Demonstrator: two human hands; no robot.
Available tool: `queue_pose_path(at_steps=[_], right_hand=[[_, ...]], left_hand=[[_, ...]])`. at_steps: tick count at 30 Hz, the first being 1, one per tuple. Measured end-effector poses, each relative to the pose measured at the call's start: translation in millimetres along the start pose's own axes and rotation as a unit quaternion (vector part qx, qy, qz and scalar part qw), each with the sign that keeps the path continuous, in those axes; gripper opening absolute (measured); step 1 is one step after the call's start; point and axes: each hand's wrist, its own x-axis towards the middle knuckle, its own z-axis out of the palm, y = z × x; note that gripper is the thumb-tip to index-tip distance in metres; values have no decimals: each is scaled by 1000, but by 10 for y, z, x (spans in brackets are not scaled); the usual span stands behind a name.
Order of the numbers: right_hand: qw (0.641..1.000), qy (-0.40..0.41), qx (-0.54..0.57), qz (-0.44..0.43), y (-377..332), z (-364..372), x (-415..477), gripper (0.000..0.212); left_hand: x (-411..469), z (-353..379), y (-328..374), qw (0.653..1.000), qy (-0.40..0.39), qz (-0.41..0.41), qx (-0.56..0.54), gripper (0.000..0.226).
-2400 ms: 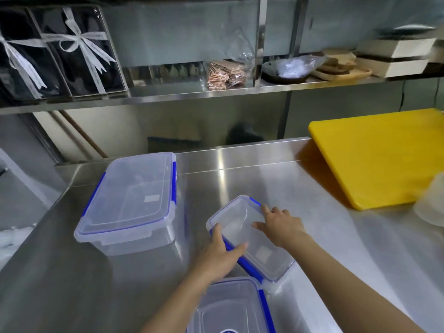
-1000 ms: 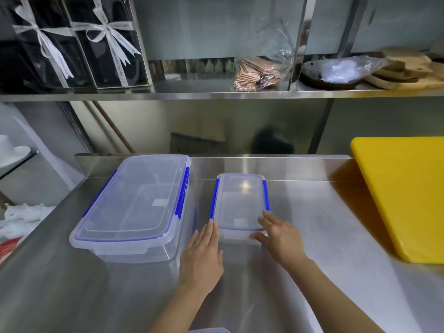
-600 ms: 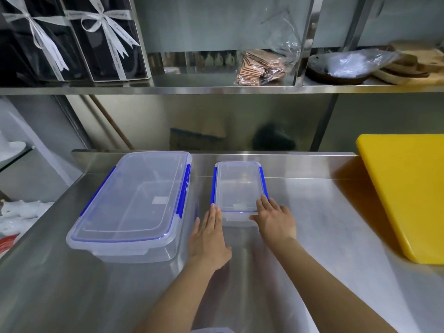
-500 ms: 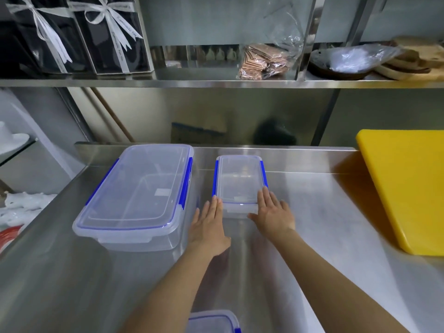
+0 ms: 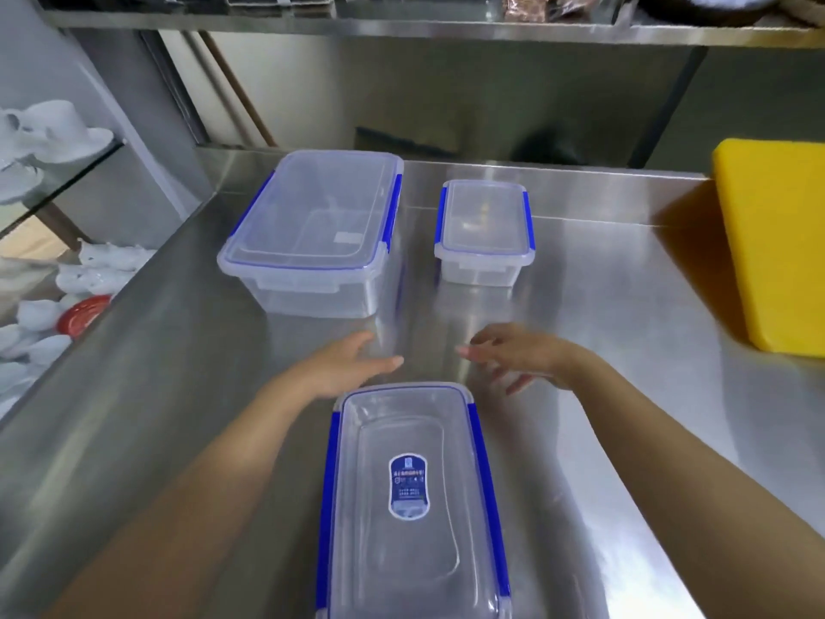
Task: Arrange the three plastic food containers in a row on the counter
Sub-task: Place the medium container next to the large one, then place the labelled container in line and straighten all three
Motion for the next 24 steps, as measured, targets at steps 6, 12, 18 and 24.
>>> queue_pose_path(at_steps=[6,12,18,24], right_hand=[[967,-253,-7,32,78,331,-275,62],[988,-123,91,-17,145,415,-340,33],[962,175,208,15,295,396,-319,44],[886,335,319,4,564,141,-341,49]], left_hand=[[-516,-82,-292,970,-201,-139,-5,87],[-591,56,-282,964,-197,-62,-169,31],[-442,387,67,950,32,-60,-305,64],[-448,689,331,962,-141,89,-217,128]])
